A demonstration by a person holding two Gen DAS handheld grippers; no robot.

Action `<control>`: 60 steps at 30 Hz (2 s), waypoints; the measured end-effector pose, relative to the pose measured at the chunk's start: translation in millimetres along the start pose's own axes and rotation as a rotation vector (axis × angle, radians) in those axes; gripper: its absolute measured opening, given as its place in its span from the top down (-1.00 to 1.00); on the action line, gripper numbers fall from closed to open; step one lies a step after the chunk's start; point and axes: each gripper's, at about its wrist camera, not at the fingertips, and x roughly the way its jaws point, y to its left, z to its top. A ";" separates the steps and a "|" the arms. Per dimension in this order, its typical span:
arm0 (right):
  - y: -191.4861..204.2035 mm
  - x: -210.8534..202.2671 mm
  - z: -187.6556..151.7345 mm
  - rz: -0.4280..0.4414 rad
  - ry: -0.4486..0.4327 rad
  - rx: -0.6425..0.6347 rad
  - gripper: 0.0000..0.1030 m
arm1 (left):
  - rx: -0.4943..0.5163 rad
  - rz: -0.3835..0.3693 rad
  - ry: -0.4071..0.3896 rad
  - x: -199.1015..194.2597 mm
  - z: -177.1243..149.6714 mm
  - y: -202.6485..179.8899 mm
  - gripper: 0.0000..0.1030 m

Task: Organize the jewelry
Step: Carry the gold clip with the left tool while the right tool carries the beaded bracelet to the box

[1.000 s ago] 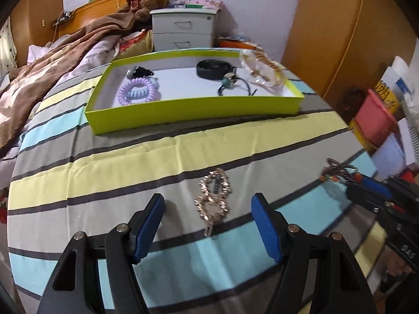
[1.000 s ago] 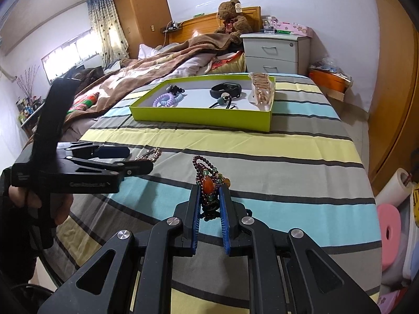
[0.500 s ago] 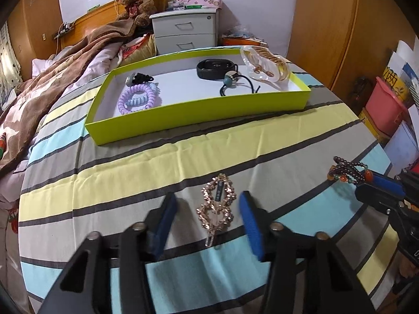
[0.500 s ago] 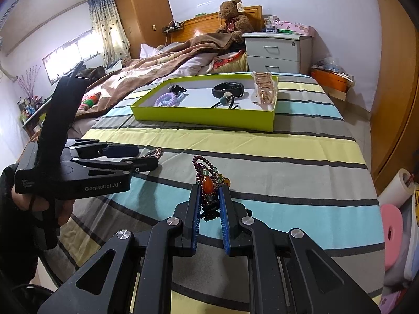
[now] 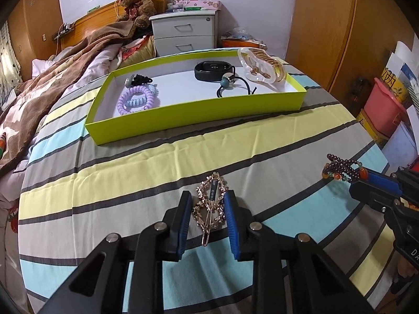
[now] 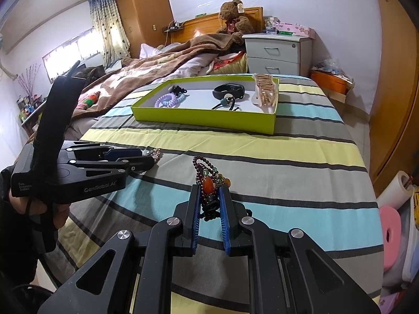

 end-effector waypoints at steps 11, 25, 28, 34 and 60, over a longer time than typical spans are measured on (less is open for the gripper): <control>2.3 -6.0 3.7 -0.002 -0.018 -0.008 0.72 | -0.011 -0.004 -0.027 -13.5 0.6 -2.0 0.48; 7.8 -21.6 17.8 -0.012 -0.063 -0.022 0.72 | -0.027 0.001 -0.078 -36.1 6.8 2.3 0.48; 8.4 -24.2 21.2 -0.015 -0.072 -0.026 0.72 | -0.031 0.003 -0.089 -40.9 9.2 3.3 0.48; 10.5 -28.3 34.5 -0.019 -0.097 -0.040 0.72 | -0.034 0.007 -0.112 -50.8 13.6 7.1 0.48; 10.6 38.6 138.4 0.009 -0.104 -0.099 0.72 | -0.084 0.046 -0.161 -45.9 65.6 47.0 0.48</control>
